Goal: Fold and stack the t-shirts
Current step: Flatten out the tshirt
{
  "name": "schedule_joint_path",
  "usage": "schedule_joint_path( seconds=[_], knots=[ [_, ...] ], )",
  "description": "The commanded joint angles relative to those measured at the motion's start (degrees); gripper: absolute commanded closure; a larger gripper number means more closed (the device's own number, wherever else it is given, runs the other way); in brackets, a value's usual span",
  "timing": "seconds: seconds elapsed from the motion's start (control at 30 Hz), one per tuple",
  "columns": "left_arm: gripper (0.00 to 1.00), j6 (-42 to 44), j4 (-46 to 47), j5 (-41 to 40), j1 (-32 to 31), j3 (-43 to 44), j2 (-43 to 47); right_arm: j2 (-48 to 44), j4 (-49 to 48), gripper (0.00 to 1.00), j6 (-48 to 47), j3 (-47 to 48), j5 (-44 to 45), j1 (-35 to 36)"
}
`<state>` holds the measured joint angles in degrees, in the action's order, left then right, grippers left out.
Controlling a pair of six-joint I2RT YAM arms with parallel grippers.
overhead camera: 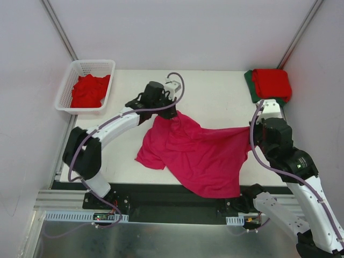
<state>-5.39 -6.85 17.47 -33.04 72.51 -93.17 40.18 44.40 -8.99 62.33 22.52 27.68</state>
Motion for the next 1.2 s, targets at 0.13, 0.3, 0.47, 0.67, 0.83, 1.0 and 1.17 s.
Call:
schedule_joint_path(
  seconds=[0.13,0.3,0.47,0.67,0.83,1.0,1.17],
  knots=[
    [1.00,-1.6,10.3,-1.4,-3.2,11.9,-12.3,0.1,-1.7,0.99,-0.1,-0.9,8.8,0.1],
    [1.00,-1.0,11.0,-2.4,-3.2,15.0,-16.2,1.1,-1.9,0.98,1.4,-1.5,11.9,0.2],
    [0.94,0.5,11.0,-4.9,-3.2,16.6,-18.5,3.2,-1.9,0.54,2.4,-0.9,12.6,0.2],
    [0.18,1.3,11.0,-10.8,-3.0,15.5,-17.6,4.1,-2.0,0.09,3.1,-0.5,12.3,0.1],
    [0.01,-0.3,11.0,-12.4,-0.8,8.5,-11.0,4.6,-3.9,0.08,3.7,-1.7,8.5,0.1],
    [0.01,-2.2,12.3,-12.4,3.9,-2.8,-0.5,6.3,-7.1,0.07,6.1,-4.1,3.0,0.2],
    [0.01,-4.3,14.8,-12.4,7.1,-13.0,7.7,11.9,-12.7,0.07,7.5,-4.8,-3.7,0.3]
  ],
)
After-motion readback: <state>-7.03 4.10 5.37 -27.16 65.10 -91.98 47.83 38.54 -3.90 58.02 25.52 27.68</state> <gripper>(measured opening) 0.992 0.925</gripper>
